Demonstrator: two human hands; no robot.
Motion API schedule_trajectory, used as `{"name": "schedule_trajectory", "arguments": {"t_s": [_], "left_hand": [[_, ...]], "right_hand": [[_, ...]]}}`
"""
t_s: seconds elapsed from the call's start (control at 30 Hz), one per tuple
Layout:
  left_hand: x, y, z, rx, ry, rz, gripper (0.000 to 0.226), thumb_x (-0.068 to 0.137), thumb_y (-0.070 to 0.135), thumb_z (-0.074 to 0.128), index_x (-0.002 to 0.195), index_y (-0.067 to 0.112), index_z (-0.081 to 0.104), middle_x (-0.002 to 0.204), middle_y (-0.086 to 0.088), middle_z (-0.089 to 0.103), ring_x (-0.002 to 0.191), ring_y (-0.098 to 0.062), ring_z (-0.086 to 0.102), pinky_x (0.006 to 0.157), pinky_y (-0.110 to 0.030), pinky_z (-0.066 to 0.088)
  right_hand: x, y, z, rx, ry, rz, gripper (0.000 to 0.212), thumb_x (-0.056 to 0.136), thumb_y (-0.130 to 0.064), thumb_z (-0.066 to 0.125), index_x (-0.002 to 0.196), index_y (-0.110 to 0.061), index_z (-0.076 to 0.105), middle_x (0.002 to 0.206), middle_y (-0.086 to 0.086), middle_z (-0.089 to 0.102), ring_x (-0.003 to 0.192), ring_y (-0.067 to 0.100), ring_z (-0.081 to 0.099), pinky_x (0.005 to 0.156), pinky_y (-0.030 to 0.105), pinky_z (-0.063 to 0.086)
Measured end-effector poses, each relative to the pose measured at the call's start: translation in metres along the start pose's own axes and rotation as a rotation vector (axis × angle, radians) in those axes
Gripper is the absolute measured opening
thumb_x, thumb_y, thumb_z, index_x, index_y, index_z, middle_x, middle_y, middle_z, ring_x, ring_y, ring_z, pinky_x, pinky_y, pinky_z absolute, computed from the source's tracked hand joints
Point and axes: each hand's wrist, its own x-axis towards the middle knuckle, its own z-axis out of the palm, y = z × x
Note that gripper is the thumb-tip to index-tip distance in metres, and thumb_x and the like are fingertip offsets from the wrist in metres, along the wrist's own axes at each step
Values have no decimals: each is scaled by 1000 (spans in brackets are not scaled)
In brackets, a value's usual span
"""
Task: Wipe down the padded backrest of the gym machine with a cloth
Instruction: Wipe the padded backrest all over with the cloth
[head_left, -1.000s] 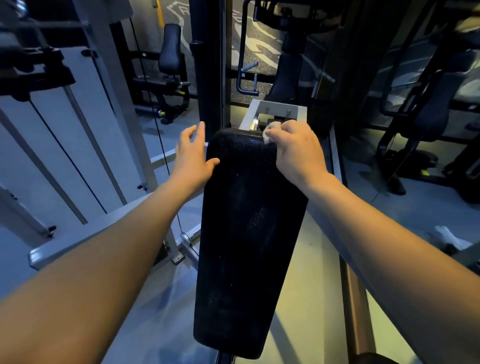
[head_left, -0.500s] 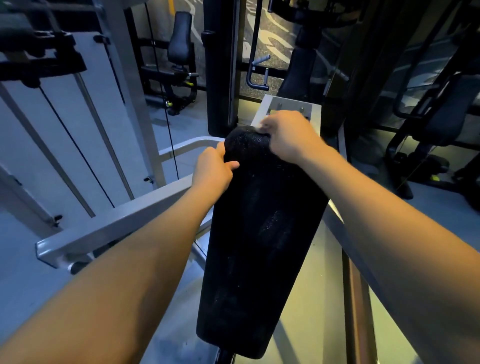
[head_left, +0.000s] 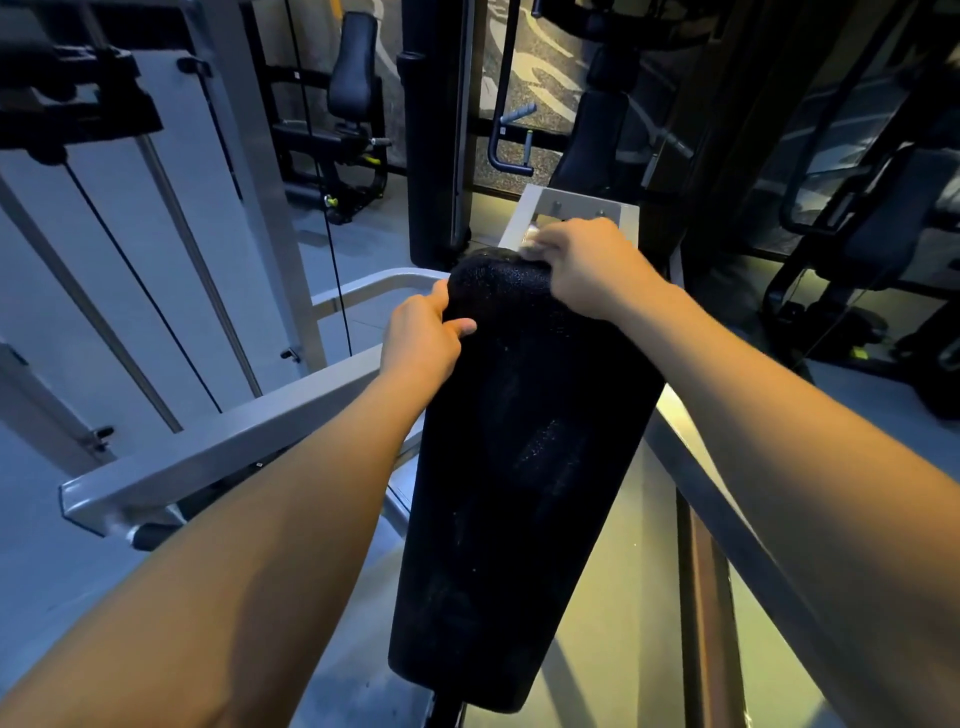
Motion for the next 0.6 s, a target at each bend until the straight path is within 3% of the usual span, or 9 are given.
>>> {"name": "schedule_trajectory", "arguments": {"t_s": [0.07, 0.13, 0.2, 0.3, 0.37, 0.43, 0.5, 0.6], "left_hand": [[1, -2, 3, -15, 20, -5, 56, 97, 25, 66, 148, 34, 47, 121, -6, 67, 105, -29, 64, 89, -49, 56], [1, -3, 5, -23, 33, -1, 54, 97, 22, 65, 147, 32, 48, 116, -3, 68, 104, -28, 64, 87, -47, 56], [2, -6, 6, -35, 31, 16, 49, 98, 13, 61, 141, 34, 52, 94, 10, 66, 96, -23, 64, 80, -41, 56], [2, -10, 4, -49, 32, 20, 50, 97, 7, 56, 136, 38, 54, 84, 16, 63, 85, -14, 63, 70, -35, 52], [1, -8, 3, -63, 15, 17, 46, 98, 13, 60, 135, 40, 56, 91, 11, 65, 87, -17, 63, 68, -34, 50], [1, -7, 2, -69, 6, 30, 45, 96, 23, 65, 138, 38, 55, 105, -1, 69, 97, -25, 65, 79, -40, 55], [2, -7, 3, -53, 5, 27, 49, 96, 27, 67, 142, 36, 53, 116, -7, 69, 106, -30, 64, 90, -46, 56], [3, -6, 3, -30, 10, 11, 50, 97, 25, 66, 144, 33, 51, 119, -9, 68, 110, -30, 62, 93, -46, 54]], "right_hand": [[-10, 7, 4, -28, 52, 45, 29, 95, -2, 50, 111, -11, 72, 111, 18, 73, 106, 42, 62, 86, 46, 56], [-8, -9, 13, 7, 85, 18, 37, 90, 2, 49, 117, -11, 70, 112, 18, 72, 108, 41, 63, 89, 48, 55], [-1, -33, 23, 55, 98, -54, 42, 91, 3, 51, 126, -13, 66, 119, 11, 71, 113, 34, 63, 94, 41, 52], [5, -44, 30, -16, 99, -215, 39, 92, -1, 54, 127, -15, 64, 120, 4, 67, 111, 29, 62, 82, 30, 43], [0, -25, 24, -77, 96, -288, 41, 94, -2, 51, 129, -17, 64, 123, 5, 67, 112, 30, 62, 84, 37, 50], [-16, 0, 21, -144, 148, -328, 42, 93, 2, 51, 130, -15, 63, 123, 8, 66, 110, 34, 62, 85, 45, 54], [-39, 20, 22, -198, 216, -352, 38, 90, 8, 51, 123, -8, 62, 117, 12, 64, 104, 37, 60, 84, 46, 53], [-54, 18, 34, -236, 280, -395, 36, 84, 15, 50, 113, 0, 63, 130, 17, 61, 118, 38, 56, 108, 43, 45]]}}
